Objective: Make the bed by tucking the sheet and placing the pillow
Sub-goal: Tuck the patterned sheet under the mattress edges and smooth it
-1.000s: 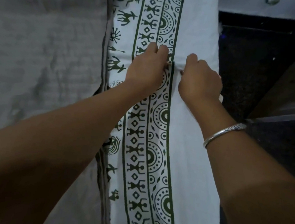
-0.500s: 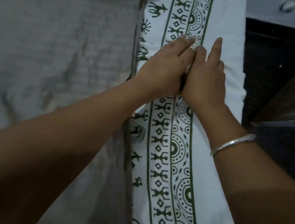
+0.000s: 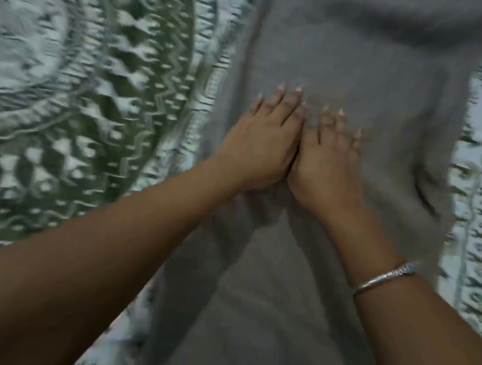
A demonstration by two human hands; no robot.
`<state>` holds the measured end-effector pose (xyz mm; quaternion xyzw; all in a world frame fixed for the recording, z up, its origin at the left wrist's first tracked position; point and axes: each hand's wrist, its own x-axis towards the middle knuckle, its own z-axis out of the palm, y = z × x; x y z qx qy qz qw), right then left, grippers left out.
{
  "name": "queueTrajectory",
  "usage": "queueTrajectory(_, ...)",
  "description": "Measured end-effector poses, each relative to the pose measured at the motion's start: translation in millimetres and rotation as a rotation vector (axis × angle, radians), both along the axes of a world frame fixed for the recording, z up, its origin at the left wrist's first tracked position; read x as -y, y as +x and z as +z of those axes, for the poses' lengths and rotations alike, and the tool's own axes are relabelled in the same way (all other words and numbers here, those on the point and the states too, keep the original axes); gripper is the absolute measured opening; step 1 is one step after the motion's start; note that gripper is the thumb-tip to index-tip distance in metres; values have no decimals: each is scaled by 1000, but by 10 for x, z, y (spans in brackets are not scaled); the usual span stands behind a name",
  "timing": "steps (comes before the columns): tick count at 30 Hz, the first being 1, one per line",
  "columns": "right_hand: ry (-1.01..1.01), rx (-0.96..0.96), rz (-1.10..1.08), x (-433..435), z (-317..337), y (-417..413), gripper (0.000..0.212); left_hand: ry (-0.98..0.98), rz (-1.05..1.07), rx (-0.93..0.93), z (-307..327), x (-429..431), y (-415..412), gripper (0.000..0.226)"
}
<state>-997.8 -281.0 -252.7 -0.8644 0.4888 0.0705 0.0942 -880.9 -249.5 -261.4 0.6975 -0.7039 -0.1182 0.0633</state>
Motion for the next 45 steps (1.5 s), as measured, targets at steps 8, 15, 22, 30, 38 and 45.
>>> queueTrajectory(8, 82, -50, 253, -1048, 3, 2039, 60, 200, 244, 71, 76, -1396, 2037, 65)
queueTrajectory(15, 71, -66, 450, -1616, -156, 2990, 63, 211, 510, 51, -122, -2216, 2892, 66)
queueTrajectory(22, 103, -119, 591, -1856, -362, 3136, 64, 216, 485, 6, -342, -2546, 2952, 60)
queueTrajectory(30, 91, -157, 539, -1886, -159, 3141, 65, 73, 603, 0, -203, -2633, 2916, 58)
queueTrajectory(38, 114, -202, 638, -2352, -270, 3041, 62, 156, 626, 40, -312, -3167, 2674, 56)
queueTrajectory(45, 45, -134, 793, -2731, -164, 3101, 64, 168, 735, 96, -291, -3630, 2597, 58)
